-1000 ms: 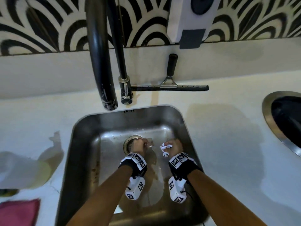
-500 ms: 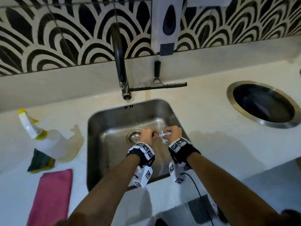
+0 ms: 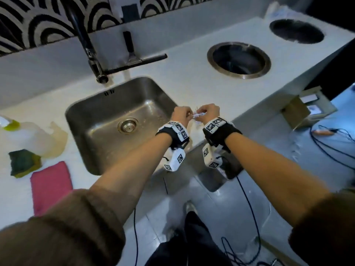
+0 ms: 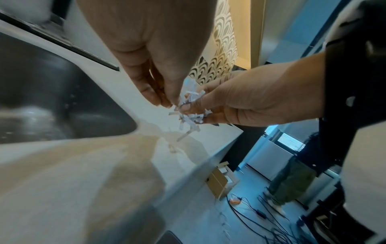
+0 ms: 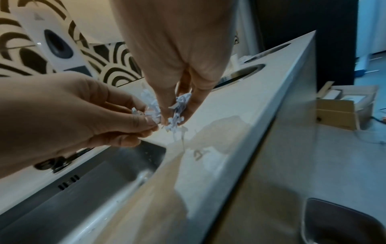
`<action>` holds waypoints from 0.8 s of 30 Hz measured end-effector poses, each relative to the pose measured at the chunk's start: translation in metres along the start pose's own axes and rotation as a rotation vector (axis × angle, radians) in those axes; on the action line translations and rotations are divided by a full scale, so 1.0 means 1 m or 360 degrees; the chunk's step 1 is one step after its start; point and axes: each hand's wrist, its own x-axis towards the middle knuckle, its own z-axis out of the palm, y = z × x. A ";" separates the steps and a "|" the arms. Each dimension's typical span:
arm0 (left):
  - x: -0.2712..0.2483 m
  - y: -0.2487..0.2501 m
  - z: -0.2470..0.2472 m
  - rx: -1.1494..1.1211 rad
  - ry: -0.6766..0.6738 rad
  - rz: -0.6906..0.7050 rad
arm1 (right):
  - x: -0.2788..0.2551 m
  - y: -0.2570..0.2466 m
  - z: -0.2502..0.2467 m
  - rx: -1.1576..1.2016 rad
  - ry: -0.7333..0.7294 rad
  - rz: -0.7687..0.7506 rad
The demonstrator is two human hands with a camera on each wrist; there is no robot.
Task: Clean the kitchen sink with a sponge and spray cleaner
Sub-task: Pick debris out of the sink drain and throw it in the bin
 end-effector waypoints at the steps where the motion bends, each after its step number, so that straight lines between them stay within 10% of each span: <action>1: -0.001 0.012 0.009 0.0017 -0.0032 0.0035 | -0.005 0.011 -0.010 0.0001 0.0026 0.0045; 24: 0.023 0.089 0.306 0.0133 -0.0758 -0.0067 | -0.022 0.299 -0.046 0.0106 -0.0059 0.0757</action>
